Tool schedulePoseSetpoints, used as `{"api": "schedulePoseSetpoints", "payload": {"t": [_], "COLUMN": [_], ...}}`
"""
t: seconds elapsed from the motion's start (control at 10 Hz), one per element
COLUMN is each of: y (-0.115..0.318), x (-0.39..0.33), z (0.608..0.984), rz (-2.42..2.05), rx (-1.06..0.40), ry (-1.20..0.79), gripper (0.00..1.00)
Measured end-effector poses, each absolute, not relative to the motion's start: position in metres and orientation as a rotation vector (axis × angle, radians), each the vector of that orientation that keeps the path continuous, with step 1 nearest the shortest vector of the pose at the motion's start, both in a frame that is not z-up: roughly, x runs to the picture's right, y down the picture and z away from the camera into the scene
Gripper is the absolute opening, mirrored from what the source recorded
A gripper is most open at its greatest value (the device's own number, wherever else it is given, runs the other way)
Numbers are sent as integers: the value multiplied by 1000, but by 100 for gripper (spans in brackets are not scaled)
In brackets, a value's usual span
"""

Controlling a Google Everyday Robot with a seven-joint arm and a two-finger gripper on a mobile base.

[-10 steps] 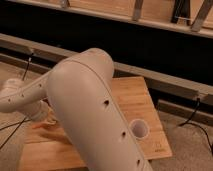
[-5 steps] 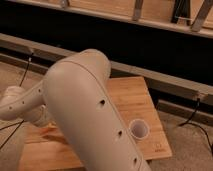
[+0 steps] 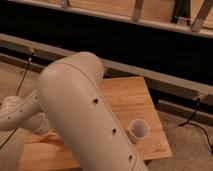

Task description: Drag the pepper across the table

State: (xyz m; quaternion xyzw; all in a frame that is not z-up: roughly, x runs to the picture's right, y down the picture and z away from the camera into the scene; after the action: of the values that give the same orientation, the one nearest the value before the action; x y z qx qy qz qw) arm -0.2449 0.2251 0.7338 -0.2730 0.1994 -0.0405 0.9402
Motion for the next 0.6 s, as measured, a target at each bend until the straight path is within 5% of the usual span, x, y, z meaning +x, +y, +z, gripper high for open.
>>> {"api": "schedulePoseSetpoints", "payload": {"t": [0.6], "y": [245], "x": [-244], "z": [703], "rz": [-149], "rx": [-553], "ry": [323], "gripper": [0]}}
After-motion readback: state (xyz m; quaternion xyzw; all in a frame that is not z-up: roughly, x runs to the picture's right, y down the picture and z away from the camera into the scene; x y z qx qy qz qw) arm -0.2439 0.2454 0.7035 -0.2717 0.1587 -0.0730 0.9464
